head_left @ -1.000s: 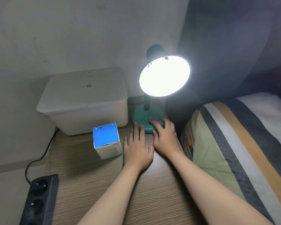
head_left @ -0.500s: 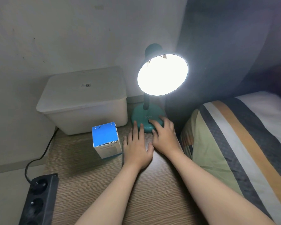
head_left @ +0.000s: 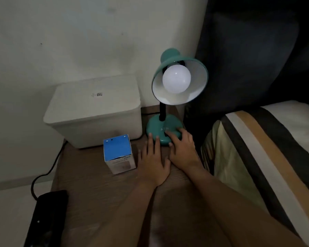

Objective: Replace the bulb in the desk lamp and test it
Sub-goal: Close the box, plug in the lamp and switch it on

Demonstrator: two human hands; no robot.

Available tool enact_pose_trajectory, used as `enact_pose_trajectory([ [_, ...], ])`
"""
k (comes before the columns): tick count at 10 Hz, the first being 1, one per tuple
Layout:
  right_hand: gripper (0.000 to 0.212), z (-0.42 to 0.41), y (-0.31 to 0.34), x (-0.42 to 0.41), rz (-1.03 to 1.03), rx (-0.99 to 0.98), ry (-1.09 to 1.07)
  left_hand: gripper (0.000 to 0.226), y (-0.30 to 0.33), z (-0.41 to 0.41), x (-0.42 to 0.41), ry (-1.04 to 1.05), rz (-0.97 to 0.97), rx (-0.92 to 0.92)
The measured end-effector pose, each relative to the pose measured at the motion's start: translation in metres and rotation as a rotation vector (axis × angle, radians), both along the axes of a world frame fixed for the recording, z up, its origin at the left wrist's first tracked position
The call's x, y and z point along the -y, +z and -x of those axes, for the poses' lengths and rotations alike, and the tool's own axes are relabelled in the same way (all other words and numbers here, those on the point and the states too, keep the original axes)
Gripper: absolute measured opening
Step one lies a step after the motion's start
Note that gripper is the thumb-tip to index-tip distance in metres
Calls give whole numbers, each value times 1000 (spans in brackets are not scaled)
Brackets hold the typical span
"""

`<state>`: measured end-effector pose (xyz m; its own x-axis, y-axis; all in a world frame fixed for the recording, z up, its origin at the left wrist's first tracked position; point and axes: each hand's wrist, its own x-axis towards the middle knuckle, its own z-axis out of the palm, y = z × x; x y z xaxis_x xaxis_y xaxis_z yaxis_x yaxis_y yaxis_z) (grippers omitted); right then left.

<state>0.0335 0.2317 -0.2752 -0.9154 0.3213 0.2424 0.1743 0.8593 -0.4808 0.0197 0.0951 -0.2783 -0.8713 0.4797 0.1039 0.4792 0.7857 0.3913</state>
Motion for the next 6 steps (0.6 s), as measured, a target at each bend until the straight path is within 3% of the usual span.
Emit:
enact_pose_trajectory([
  [3, 55, -3, 4, 0, 162, -63, 18, 76, 3, 1, 4, -1, -47, 30],
  [4, 51, -12, 15, 6, 452, -191, -125, 82, 11, -2, 9, -26, -138, 108],
  [5, 41, -17, 62, 18, 768, -533, -419, 78, 24, -17, 16, -30, -318, 185],
  [6, 32, -42, 151, 19, 774, -1019, -491, 60, 34, -86, 37, -118, -462, 180],
])
